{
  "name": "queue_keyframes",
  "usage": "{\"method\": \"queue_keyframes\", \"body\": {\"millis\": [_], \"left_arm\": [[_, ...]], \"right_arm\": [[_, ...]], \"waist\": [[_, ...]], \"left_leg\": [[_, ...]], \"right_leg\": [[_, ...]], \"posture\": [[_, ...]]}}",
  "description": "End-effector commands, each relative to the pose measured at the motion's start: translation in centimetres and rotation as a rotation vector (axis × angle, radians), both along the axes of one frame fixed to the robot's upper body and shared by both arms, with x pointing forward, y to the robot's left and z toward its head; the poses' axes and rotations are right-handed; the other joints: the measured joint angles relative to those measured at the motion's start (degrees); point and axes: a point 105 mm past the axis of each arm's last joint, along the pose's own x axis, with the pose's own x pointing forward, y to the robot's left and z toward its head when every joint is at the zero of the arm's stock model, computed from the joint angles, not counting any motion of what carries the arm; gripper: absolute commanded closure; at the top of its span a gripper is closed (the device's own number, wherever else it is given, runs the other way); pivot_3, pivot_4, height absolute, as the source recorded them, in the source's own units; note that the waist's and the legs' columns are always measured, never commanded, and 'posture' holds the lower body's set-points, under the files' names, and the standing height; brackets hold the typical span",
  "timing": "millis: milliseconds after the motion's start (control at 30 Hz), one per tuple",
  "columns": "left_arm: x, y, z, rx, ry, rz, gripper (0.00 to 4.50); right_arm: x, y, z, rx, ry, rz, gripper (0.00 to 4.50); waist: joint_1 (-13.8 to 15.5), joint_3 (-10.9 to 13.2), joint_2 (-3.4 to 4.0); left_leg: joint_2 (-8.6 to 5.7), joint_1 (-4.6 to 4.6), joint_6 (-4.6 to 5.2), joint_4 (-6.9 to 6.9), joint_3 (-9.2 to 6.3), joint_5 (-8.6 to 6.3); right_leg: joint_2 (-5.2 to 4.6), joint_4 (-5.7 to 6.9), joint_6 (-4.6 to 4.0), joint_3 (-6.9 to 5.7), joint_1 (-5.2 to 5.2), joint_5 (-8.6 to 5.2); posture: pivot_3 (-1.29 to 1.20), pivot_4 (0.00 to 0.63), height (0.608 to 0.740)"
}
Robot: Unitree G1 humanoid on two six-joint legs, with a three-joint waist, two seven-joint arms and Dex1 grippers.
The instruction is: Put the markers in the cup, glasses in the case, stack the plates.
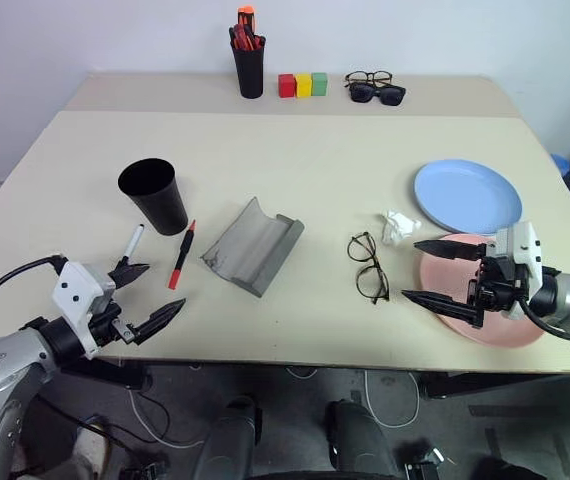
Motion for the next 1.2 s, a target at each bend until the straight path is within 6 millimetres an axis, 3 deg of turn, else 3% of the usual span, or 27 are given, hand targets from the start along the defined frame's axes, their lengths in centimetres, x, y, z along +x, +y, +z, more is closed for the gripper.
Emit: {"method": "queue_keyframes", "body": {"millis": [33, 300, 567, 700, 933, 1200], "left_arm": [[-0.1, -0.4, 0.7, 0.01, -0.025, -0.016, 0.0], [0.4, -1.3, 0.7, -0.016, -0.043, -0.013, 0.0], [0.7, 0.2, 0.2, 0.002, -0.046, 0.054, 0.0], [1.9, 0.8, 1.0, -0.152, -0.019, 0.221, 0.0], [2.7, 3.6, 0.5, -0.159, 0.12, 0.518, 0.0], [5.2, 2.2, 0.6, -0.119, 0.289, 0.573, 0.0]], "right_arm": [[-0.2, 1.4, 1.5, 0.028, -0.048, 0.03, 0.1], [-0.1, 2.4, 2.0, 0.061, -0.059, 0.03, 0.1], [0.8, 3.2, 1.7, 0.065, -0.091, 0.054, 0.1], [0.6, 5.0, 2.8, 0.091, -0.125, 0.172, 0.1], [-0.1, 9.7, 3.9, 0.133, -0.198, 0.377, 0.1], [0.1, 10.8, 3.4, 0.14, -0.212, 0.415, 0.1]], "waist": [[0.12, 0.0, 0.0], [0.23, -0.02, -0.04], [0.03, -0.02, -0.05], [0.06, -0.01, -0.06], [0.12, -0.02, -0.11], [-0.13, -0.05, -0.25]], "left_leg": [[0.0, 0.0, 0.0, 0.0, 0.0, 0.0], [-0.02, 0.0, 0.0, 0.03, 0.01, 0.0], [-0.01, 0.02, 0.0, 0.03, 0.01, 0.0], [-0.01, 0.02, 0.01, 0.06, 0.0, 0.01], [0.0, 0.08, 0.01, 0.08, -0.04, 0.01], [-0.04, 0.09, -0.13, 0.15, -0.11, 0.11]], "right_leg": [[0.0, 0.0, 0.0, 0.0, 0.0, 0.0], [-0.03, -0.02, 0.01, 0.0, 0.05, 0.01], [-0.02, -0.01, 0.07, 0.0, 0.05, 0.05], [0.0, 0.01, 0.14, 0.0, 0.05, 0.09], [0.06, 0.06, 0.4, 0.02, 0.06, 0.24], [0.11, 0.07, 0.52, 0.03, 0.13, 0.39]], "posture": [[0.0, 0.15, 0.74], [0.0, 0.15, 0.74], [0.0, 0.15, 0.74], [0.0, 0.15, 0.74], [0.0, 0.15, 0.74], [0.0, 0.15, 0.74]]}}
